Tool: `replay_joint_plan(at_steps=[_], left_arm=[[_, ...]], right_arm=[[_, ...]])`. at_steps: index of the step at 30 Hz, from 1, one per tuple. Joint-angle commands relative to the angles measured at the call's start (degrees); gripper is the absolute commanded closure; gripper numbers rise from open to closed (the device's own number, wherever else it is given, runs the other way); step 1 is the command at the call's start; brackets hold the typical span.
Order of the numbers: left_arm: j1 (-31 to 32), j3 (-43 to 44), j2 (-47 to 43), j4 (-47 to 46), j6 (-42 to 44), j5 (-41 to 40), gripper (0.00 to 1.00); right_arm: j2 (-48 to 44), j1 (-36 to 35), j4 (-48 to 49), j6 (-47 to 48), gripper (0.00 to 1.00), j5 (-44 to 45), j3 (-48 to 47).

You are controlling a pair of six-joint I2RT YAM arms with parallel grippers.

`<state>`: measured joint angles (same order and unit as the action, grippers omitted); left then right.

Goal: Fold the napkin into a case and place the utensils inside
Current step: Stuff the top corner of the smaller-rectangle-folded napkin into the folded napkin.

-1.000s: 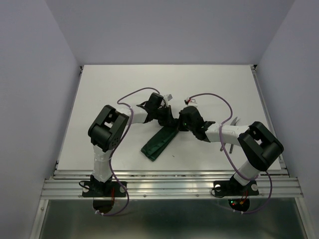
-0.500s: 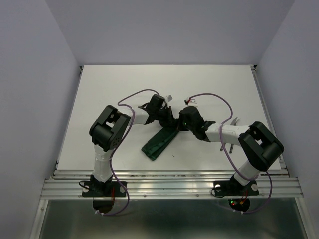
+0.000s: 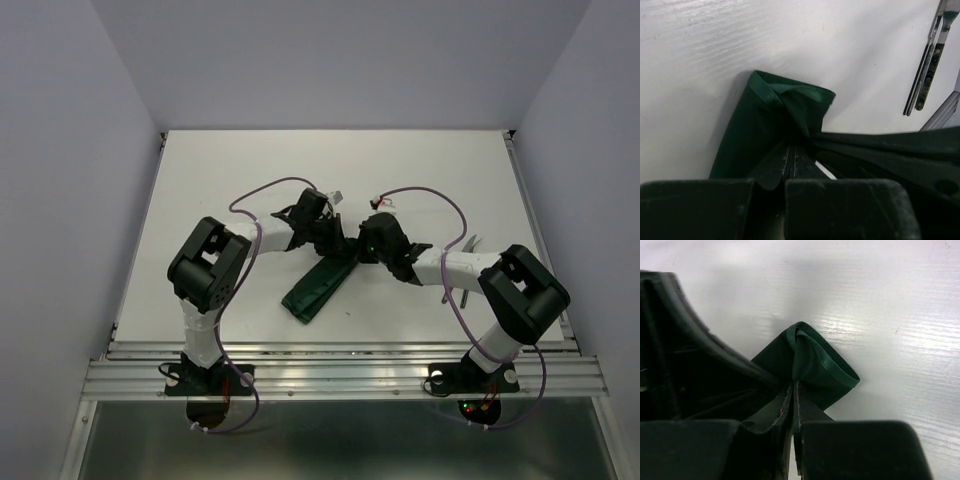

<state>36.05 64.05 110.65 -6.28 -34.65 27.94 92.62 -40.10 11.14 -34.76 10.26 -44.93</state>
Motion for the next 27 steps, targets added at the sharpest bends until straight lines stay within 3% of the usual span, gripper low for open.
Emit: replay_joint_plan(at_steps=[1,11,27], left_arm=[[0.8,-0.2,-7.4,3.1,2.7,0.5,1.00],[-0.2,-0.3,-7.1,7.4,5.3,-1.5,1.00],[-0.4,-1.5,-2.1,0.3,2.8,0.4,1.00]], right_arm=[[-1.1,0.1,2.0,-0.1,0.93,0.5,-1.1],[-1.3,0.1,2.0,-0.1,0.93,0.3,-1.1],[-0.9,0.1,1.6,0.0,0.93,-0.6,-1.6]])
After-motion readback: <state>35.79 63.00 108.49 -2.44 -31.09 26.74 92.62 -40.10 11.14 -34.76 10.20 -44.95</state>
